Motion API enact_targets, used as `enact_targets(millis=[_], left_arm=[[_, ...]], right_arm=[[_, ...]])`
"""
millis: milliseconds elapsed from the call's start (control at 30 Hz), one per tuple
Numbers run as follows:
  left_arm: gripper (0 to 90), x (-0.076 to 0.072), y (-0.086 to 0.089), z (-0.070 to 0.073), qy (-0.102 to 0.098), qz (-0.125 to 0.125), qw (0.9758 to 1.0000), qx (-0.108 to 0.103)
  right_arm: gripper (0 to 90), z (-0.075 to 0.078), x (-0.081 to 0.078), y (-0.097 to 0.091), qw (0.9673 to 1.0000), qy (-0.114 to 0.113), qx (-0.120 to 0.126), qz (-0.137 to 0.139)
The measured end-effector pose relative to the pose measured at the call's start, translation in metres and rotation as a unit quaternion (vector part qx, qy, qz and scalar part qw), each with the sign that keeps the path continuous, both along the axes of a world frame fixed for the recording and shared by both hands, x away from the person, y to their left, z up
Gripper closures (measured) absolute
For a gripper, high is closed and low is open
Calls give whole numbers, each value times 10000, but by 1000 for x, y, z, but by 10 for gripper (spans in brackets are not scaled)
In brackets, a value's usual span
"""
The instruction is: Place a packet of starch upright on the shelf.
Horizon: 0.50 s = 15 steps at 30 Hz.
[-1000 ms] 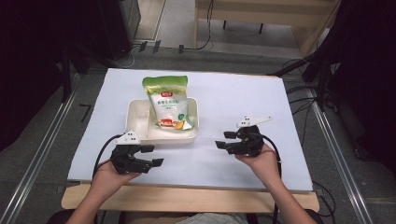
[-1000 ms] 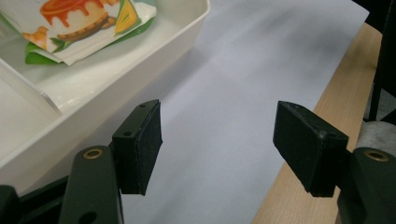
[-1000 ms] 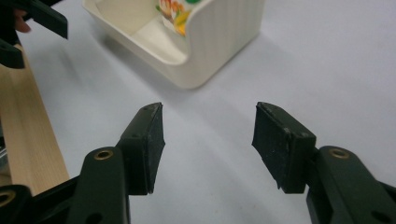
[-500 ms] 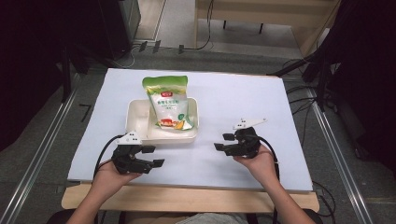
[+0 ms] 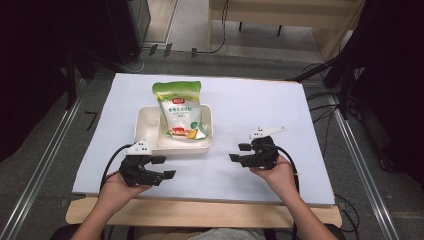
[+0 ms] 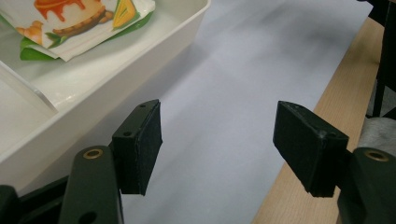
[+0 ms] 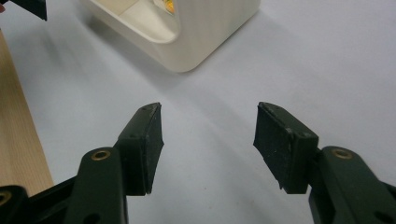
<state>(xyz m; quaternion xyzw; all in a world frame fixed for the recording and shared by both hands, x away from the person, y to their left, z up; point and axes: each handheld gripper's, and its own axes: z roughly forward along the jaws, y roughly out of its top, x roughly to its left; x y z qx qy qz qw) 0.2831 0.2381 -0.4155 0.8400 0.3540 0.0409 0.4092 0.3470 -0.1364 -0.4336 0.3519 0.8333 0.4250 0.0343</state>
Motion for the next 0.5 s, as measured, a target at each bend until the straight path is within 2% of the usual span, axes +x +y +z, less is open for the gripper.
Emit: enact_targets(millis=[500], left_arm=[[332, 0, 0, 0, 10, -18, 10000, 11]], right_arm=[[410, -3, 1, 2, 9999, 88, -49, 57]])
